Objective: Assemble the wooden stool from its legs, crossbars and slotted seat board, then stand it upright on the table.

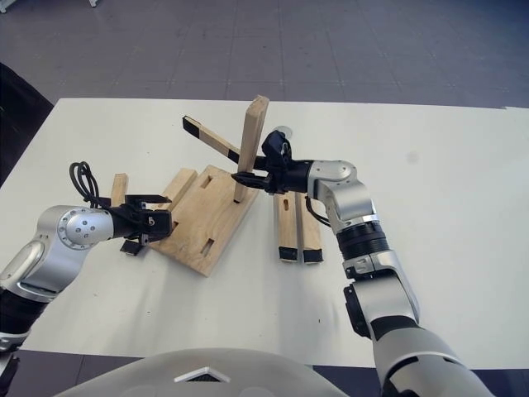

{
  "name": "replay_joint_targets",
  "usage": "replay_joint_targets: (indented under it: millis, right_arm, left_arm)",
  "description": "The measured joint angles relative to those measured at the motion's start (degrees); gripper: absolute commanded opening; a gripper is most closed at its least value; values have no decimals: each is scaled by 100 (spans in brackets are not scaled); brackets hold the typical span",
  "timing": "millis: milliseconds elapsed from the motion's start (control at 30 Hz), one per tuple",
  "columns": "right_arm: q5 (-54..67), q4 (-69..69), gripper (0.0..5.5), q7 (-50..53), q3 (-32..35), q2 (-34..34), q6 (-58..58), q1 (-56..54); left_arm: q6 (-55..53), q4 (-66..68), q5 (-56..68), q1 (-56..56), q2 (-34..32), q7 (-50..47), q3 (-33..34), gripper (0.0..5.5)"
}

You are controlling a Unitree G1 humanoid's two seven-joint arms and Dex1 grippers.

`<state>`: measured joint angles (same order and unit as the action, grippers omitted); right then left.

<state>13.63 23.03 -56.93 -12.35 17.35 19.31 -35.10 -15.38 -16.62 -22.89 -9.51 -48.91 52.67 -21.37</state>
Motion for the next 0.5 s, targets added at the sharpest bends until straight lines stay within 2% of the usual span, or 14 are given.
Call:
replay_joint_targets:
  millis: [200,300,500]
  right_arm:
    - [83,188,204,-70,25,23,-45,-41]
    - [296,771,203,-138,271,-77,459,-400]
    - [167,1355,203,-350,260,-94,320,-757]
  left_arm:
    - [-6,-11,-49,36,42,-6,24,340]
    - [-27,-40,-53,50,65,-5,50,340]
    - [-59,-14,-53,46,170,-8,81,340]
